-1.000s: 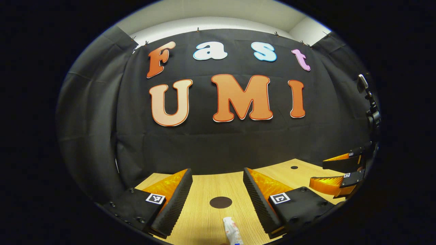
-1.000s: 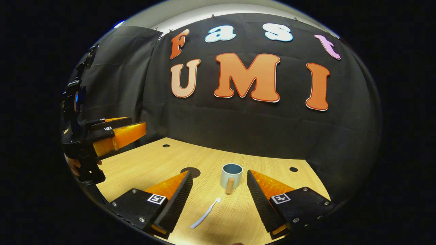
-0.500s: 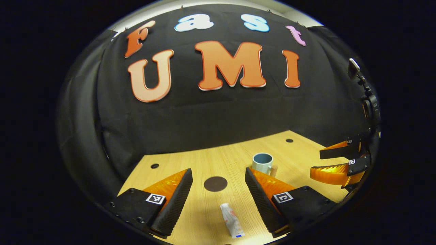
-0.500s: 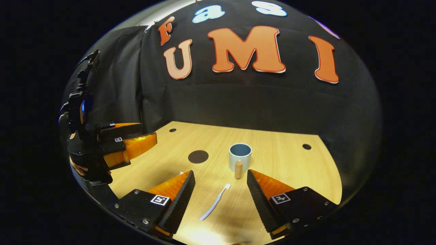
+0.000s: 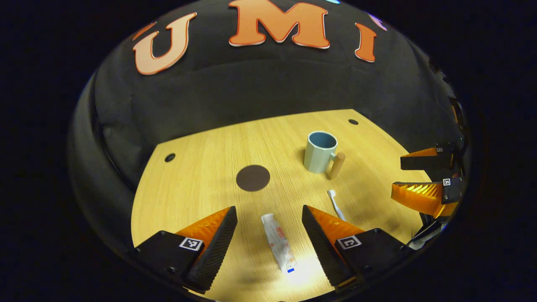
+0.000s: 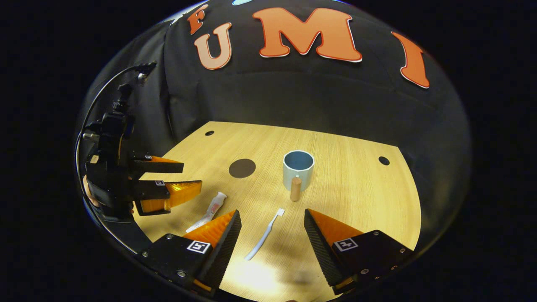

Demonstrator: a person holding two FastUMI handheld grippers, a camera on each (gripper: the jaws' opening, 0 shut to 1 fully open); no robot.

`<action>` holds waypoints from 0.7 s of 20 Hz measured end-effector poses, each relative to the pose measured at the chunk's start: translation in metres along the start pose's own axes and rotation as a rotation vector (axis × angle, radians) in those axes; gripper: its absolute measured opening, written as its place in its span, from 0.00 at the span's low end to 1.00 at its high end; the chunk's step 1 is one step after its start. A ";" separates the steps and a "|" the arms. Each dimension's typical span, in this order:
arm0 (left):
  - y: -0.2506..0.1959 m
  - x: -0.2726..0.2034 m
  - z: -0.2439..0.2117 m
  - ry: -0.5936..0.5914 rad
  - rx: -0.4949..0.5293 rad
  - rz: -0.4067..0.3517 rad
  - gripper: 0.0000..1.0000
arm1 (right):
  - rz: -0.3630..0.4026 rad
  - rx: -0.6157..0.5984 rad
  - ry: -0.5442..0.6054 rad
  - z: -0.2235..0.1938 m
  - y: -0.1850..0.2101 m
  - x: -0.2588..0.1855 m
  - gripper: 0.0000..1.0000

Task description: Put the toothbrush and toothpaste on the desktop into the cup, then pick up the cup and place it on the coaster on the desktop.

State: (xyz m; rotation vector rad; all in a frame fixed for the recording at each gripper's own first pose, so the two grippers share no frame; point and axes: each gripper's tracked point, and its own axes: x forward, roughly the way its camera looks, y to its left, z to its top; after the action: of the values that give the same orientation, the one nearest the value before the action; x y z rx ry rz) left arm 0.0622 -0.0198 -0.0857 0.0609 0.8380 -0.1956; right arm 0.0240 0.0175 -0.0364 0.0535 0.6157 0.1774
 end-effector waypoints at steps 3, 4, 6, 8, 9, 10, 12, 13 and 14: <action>0.000 0.008 -0.004 0.104 -0.031 -0.010 0.99 | 0.020 0.027 0.063 -0.018 0.001 0.021 0.84; -0.001 0.007 -0.007 0.137 -0.046 -0.023 0.99 | 0.016 0.029 0.086 -0.024 -0.001 0.027 0.84; 0.004 0.005 -0.014 0.204 -0.051 -0.020 0.98 | 0.013 0.026 0.129 -0.035 -0.002 0.038 0.84; 0.005 0.006 -0.023 0.278 -0.031 0.009 0.98 | 0.008 0.016 0.159 -0.042 -0.004 0.049 0.83; 0.005 0.009 -0.023 0.299 -0.041 0.007 0.98 | 0.002 0.013 0.178 -0.046 -0.005 0.054 0.83; 0.004 0.011 -0.027 0.322 -0.051 -0.001 0.92 | -0.002 0.017 0.196 -0.050 -0.006 0.060 0.83; 0.000 0.021 -0.043 0.361 -0.071 -0.012 0.86 | 0.001 0.032 0.228 -0.053 -0.006 0.062 0.83; -0.002 0.025 -0.048 0.372 -0.074 -0.013 0.86 | 0.003 0.037 0.240 -0.055 -0.006 0.063 0.83; -0.003 0.030 -0.051 0.380 -0.068 -0.009 0.89 | 0.003 0.041 0.251 -0.055 -0.006 0.064 0.83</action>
State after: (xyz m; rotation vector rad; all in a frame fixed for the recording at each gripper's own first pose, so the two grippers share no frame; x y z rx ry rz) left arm 0.0435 -0.0206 -0.1417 0.0302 1.2232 -0.1663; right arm 0.0447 0.0231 -0.1179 0.0725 0.8697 0.1755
